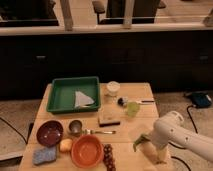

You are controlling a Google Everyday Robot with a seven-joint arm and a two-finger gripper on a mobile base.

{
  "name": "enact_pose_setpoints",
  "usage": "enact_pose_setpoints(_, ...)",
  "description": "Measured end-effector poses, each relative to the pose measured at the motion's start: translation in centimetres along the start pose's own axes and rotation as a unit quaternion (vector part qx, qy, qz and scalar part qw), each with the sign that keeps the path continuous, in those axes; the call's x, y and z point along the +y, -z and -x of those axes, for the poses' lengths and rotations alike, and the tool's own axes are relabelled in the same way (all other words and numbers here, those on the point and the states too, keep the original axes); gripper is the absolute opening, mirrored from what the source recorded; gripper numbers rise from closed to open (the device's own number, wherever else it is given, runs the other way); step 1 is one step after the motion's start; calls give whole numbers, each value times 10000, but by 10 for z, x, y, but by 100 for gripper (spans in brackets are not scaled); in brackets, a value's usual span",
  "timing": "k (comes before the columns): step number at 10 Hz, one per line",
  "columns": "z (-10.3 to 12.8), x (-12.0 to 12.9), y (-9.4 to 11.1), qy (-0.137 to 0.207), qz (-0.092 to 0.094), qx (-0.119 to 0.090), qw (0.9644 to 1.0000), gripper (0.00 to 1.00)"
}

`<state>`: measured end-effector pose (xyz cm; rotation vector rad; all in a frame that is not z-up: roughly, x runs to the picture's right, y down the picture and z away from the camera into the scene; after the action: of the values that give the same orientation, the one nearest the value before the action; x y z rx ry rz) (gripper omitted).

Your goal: Place pepper in paper cup

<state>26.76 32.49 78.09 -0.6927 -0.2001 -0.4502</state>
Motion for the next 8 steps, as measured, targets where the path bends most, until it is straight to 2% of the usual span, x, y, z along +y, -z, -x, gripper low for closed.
enact_pose_setpoints(7, 0, 0, 0, 3, 0, -2, 10000, 79)
enact_pose_setpoints(8, 1, 0, 3, 29, 16, 6, 10000, 72)
